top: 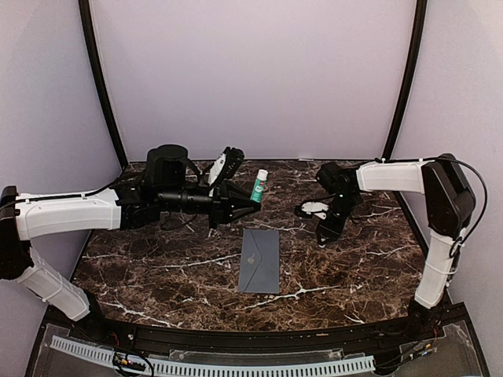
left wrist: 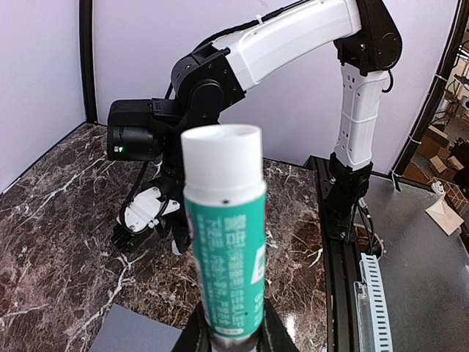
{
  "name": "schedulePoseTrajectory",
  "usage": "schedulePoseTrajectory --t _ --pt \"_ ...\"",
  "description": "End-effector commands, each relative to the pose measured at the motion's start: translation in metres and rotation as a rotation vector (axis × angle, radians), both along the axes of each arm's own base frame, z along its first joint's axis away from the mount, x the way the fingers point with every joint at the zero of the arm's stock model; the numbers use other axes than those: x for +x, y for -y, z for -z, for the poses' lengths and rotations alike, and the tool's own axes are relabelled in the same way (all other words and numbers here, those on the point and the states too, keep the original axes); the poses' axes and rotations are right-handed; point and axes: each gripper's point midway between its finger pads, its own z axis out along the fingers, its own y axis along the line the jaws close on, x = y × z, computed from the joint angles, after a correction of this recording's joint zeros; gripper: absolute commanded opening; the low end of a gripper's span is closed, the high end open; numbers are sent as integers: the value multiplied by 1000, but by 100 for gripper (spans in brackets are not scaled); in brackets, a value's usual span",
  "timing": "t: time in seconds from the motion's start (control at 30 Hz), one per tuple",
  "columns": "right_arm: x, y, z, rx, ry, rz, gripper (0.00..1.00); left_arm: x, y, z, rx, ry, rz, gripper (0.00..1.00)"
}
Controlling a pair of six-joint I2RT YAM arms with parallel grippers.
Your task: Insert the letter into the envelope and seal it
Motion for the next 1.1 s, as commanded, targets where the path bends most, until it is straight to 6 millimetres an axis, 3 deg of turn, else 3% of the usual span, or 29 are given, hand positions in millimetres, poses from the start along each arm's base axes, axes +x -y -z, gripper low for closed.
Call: schedulePoseTrajectory --t 0.0,0.5,0.77,0.9,1.07 --pt "-2 -5 4 3 -28 2 42 -3 -3 -8 -22 12 13 13" --pt "-5 -3 10 -15 -61 12 30 -5 -3 -8 -20 11 21 13" --pt "-8 -5 6 -4 -71 11 17 -4 -2 -7 -16 9 20 14" --pt "-9 -10 -15 37 -53 6 14 -2 -1 1 1 1 19 14" --pt "-18 -26 -67 169 -42 -32 14 1 3 18 58 7 37 14"
